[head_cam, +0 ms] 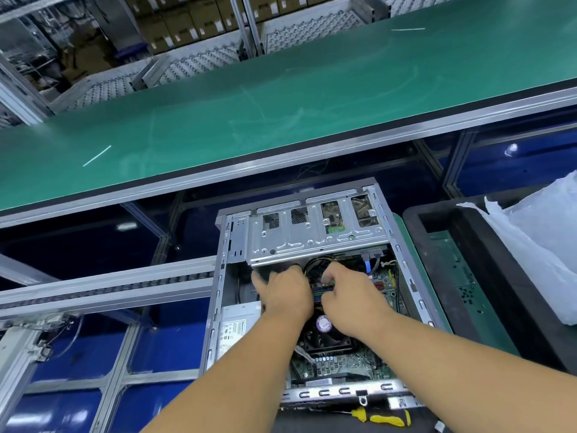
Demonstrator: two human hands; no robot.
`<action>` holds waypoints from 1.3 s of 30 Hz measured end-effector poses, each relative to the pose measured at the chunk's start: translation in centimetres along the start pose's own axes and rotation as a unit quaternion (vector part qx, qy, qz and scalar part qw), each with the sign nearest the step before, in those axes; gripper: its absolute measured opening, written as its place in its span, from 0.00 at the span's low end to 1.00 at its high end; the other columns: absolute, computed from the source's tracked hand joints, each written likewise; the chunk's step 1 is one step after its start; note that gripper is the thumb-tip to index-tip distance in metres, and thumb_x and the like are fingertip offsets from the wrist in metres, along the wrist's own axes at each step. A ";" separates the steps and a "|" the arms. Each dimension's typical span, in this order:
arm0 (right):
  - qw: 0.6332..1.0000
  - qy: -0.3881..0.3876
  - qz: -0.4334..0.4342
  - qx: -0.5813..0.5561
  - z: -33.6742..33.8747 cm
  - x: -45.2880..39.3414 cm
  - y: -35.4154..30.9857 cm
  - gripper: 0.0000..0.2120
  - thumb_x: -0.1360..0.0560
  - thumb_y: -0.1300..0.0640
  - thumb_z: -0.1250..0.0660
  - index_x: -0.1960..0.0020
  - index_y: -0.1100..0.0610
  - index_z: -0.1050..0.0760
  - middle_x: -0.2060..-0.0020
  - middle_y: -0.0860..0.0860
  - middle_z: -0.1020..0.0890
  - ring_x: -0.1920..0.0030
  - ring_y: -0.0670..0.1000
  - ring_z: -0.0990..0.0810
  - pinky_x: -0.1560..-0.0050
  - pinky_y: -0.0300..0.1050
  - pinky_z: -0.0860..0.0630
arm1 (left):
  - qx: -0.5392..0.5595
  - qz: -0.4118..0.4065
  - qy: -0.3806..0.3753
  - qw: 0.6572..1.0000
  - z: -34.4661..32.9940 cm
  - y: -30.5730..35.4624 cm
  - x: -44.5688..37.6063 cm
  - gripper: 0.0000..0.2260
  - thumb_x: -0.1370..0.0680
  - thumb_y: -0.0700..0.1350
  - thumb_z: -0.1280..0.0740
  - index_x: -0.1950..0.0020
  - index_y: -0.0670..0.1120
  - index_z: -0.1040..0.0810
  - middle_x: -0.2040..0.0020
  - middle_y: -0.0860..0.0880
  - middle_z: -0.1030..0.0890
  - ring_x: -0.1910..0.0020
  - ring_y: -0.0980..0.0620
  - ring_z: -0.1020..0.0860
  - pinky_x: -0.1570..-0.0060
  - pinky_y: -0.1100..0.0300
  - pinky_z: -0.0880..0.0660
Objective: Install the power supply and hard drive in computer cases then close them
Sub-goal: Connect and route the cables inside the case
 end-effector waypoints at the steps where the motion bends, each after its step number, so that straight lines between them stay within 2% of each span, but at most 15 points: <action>1: 1.000 0.001 0.000 0.011 -0.1 0.0 0.0 0.09 0.26 0.57 0.38 0.47 0.48 0.26 0.63 0.47 0.21 0.64 0.49 0.23 0.69 0.44 0.30 | 0.013 -0.013 0.006 1.000 -0.1 -0.1 -0.1 0.07 0.21 0.46 0.37 0.43 0.51 0.24 0.49 0.50 0.16 0.38 0.46 0.22 0.27 0.42 0.46; 3: 0.999 0.020 0.010 0.028 -0.4 -0.2 -0.1 0.05 0.23 0.53 0.38 0.49 0.50 0.25 0.62 0.48 0.19 0.62 0.51 0.22 0.67 0.45 0.27 | 0.049 -0.032 0.010 0.998 -0.2 -0.1 -0.2 0.07 0.19 0.47 0.38 0.43 0.49 0.24 0.47 0.49 0.16 0.41 0.45 0.20 0.34 0.48 0.36; 5: 0.998 0.049 0.028 0.034 -0.5 -0.5 -0.3 0.06 0.19 0.49 0.37 0.47 0.51 0.26 0.59 0.49 0.19 0.60 0.52 0.22 0.65 0.45 0.29 | 0.053 -0.034 0.023 0.998 -0.2 -0.1 -0.2 0.08 0.19 0.47 0.37 0.42 0.49 0.23 0.46 0.48 0.17 0.42 0.45 0.21 0.40 0.50 0.33; 8: 0.997 0.046 0.021 0.056 -0.5 -1.1 -0.3 0.08 0.17 0.52 0.37 0.48 0.55 0.23 0.58 0.51 0.18 0.58 0.53 0.21 0.61 0.48 0.24 | 0.056 -0.026 0.034 0.998 -0.4 0.0 0.1 0.07 0.19 0.47 0.36 0.42 0.50 0.23 0.46 0.48 0.17 0.41 0.45 0.22 0.43 0.49 0.35; 12: 0.993 -0.003 -0.019 0.116 -0.6 -1.5 -0.3 0.04 0.21 0.62 0.35 0.52 0.55 0.24 0.57 0.52 0.19 0.56 0.53 0.20 0.59 0.46 0.22 | 0.059 -0.007 0.029 0.998 -0.5 0.0 0.1 0.11 0.20 0.46 0.35 0.38 0.52 0.24 0.43 0.48 0.18 0.37 0.45 0.26 0.44 0.49 0.37; 17: 0.991 -0.030 -0.026 0.129 -0.7 -1.4 -1.2 0.10 0.29 0.68 0.36 0.52 0.55 0.26 0.53 0.53 0.19 0.54 0.55 0.20 0.61 0.45 0.29 | 0.087 0.032 -0.012 0.996 -0.7 0.3 -0.1 0.12 0.21 0.46 0.36 0.38 0.52 0.24 0.41 0.48 0.20 0.35 0.46 0.30 0.44 0.48 0.39; 21: 0.985 -0.028 0.016 0.170 -0.4 -1.0 -2.2 0.09 0.28 0.67 0.36 0.52 0.54 0.29 0.53 0.54 0.19 0.55 0.56 0.23 0.60 0.46 0.32 | 0.145 0.069 -0.043 0.986 -0.5 0.4 -0.3 0.10 0.22 0.46 0.37 0.40 0.51 0.24 0.40 0.49 0.20 0.33 0.47 0.32 0.47 0.48 0.40; 24: 0.993 0.001 0.026 0.113 0.8 0.4 -2.5 0.06 0.22 0.64 0.37 0.52 0.54 0.26 0.57 0.52 0.19 0.56 0.55 0.20 0.61 0.49 0.25 | 0.159 0.081 -0.057 0.982 0.2 0.2 -0.6 0.10 0.20 0.46 0.36 0.39 0.49 0.24 0.37 0.47 0.22 0.31 0.45 0.31 0.40 0.47 0.35; 26: 0.998 0.032 0.044 0.024 2.5 2.6 -2.3 0.07 0.18 0.59 0.39 0.50 0.49 0.25 0.63 0.47 0.20 0.64 0.50 0.22 0.65 0.49 0.25 | 0.146 0.065 -0.070 0.985 0.6 0.0 -0.6 0.13 0.20 0.46 0.36 0.35 0.48 0.25 0.34 0.45 0.25 0.32 0.43 0.29 0.32 0.44 0.33; 28: 0.993 0.065 0.079 -0.064 4.9 6.0 -1.7 0.08 0.16 0.53 0.39 0.50 0.43 0.24 0.69 0.46 0.21 0.71 0.45 0.27 0.70 0.41 0.30 | 0.110 0.029 -0.080 0.990 1.0 0.0 0.1 0.16 0.20 0.44 0.36 0.32 0.48 0.28 0.33 0.44 0.28 0.31 0.44 0.30 0.27 0.40 0.37; 31: 0.966 0.180 0.121 -0.139 9.2 12.2 -0.2 0.07 0.19 0.46 0.38 0.48 0.38 0.22 0.68 0.45 0.20 0.70 0.45 0.24 0.70 0.36 0.28 | -0.014 -0.081 -0.030 0.996 2.0 -0.1 2.1 0.21 0.24 0.40 0.35 0.31 0.46 0.30 0.35 0.43 0.26 0.33 0.43 0.29 0.27 0.43 0.38; 33: 0.950 0.265 0.087 -0.143 10.9 15.8 2.0 0.10 0.22 0.43 0.38 0.48 0.40 0.19 0.66 0.44 0.18 0.67 0.45 0.21 0.68 0.31 0.28 | -0.083 -0.144 0.041 0.985 3.1 -0.1 3.7 0.22 0.25 0.39 0.35 0.31 0.46 0.29 0.39 0.43 0.23 0.37 0.43 0.26 0.30 0.47 0.34; 36: 0.934 0.328 -0.025 -0.139 10.4 18.8 6.6 0.06 0.21 0.49 0.35 0.50 0.41 0.19 0.69 0.46 0.19 0.71 0.45 0.23 0.70 0.31 0.29 | -0.039 -0.156 0.098 0.982 4.9 -1.1 5.3 0.20 0.25 0.36 0.36 0.35 0.51 0.25 0.42 0.47 0.18 0.43 0.45 0.20 0.40 0.52 0.28; 37: 0.933 0.328 -0.072 -0.129 9.5 19.3 8.4 0.07 0.20 0.53 0.33 0.51 0.42 0.20 0.71 0.47 0.19 0.73 0.46 0.24 0.69 0.34 0.28 | 0.011 -0.147 0.107 0.983 5.4 -1.4 5.8 0.21 0.24 0.36 0.36 0.34 0.53 0.24 0.42 0.49 0.17 0.44 0.46 0.19 0.45 0.54 0.26; 39: 0.943 0.268 -0.167 -0.108 7.2 20.0 12.0 0.07 0.21 0.57 0.32 0.55 0.45 0.21 0.72 0.47 0.19 0.74 0.45 0.24 0.64 0.43 0.25 | 0.110 -0.127 0.115 0.979 6.0 -1.9 6.9 0.20 0.21 0.38 0.37 0.33 0.56 0.22 0.42 0.51 0.16 0.47 0.49 0.19 0.53 0.59 0.26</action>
Point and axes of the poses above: each hand's wrist, its own x-axis away from the middle knuckle, its own z-axis out of the back of the hand, y = z × x, the point moved 2 cm from there along -x, towards the middle knuckle
